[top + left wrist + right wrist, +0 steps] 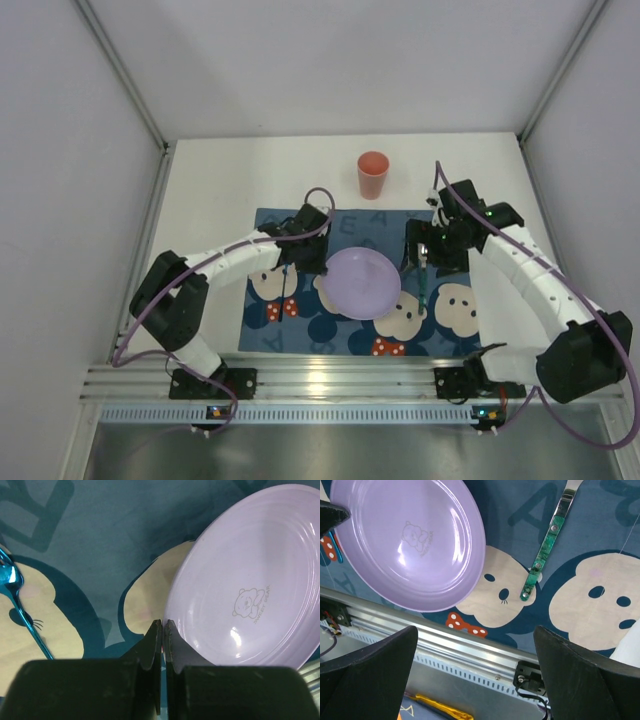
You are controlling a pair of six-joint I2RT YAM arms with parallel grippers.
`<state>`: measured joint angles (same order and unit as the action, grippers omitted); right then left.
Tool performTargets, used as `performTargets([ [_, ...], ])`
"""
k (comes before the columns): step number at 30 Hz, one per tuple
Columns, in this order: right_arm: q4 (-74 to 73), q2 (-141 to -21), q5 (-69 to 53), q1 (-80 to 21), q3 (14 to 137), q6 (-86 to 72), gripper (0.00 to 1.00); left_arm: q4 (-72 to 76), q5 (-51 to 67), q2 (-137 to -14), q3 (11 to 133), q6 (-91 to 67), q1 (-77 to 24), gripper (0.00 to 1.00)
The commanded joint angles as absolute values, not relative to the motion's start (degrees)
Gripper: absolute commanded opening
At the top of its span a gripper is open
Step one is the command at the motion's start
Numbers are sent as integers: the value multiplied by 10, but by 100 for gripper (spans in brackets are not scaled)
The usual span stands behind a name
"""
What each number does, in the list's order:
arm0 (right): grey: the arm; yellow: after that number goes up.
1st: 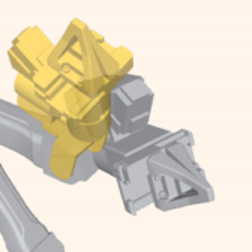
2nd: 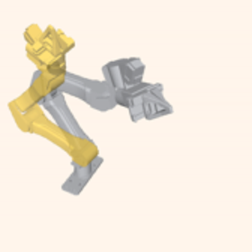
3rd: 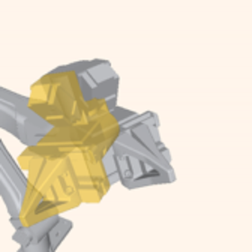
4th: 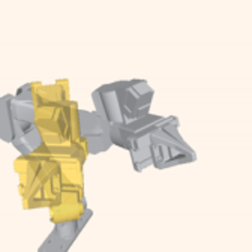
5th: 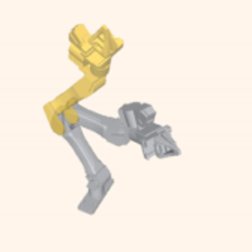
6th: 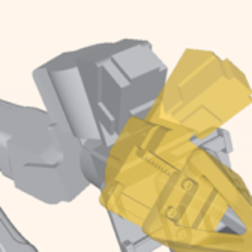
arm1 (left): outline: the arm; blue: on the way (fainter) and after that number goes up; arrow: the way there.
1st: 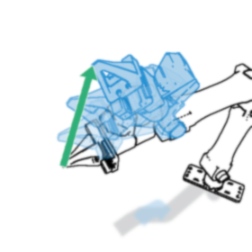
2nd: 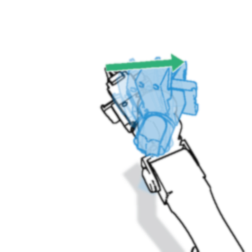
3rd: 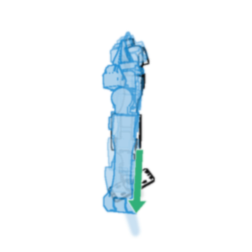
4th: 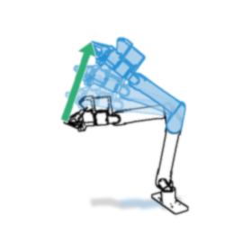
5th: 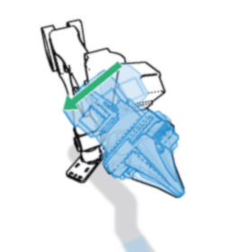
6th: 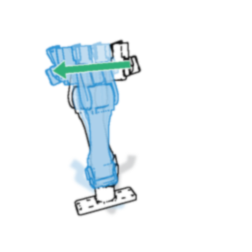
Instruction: Set the dinner table for one person
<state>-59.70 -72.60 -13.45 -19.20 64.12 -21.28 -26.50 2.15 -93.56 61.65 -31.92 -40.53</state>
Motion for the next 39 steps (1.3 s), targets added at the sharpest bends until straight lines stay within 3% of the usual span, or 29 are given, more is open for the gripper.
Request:
performTargets([
  [1, -592, -698, -137, -186, 635, -218, 100, -244, 4, -907, 598, -338, -419, 0],
  [6, -594, -707, -143, -186, 657, -209, 100, -241, -22, -911, 572, -349, -438, 0],
  [9, -597, -729, -144, -185, 698, -204, 100, -241, -32, -904, 560, -354, -440, 10],
  [13, -599, -787, -142, -182, 782, -200, 100, -247, -47, -891, 555, -357, -440, 55],
  [17, -598, -852, -109, -181, 866, -203, 100, -270, -69, -884, 565, -350, -440, 73],
  [30, -591, -1144, -82, -158, 1214, -261, 100, -340, -102, -860, 652, -309, -438, 75],
  [39, -539, -1244, -40, -154, 1276, -280, 99, -346, -94, -863, 654, -279, -425, 75],
])
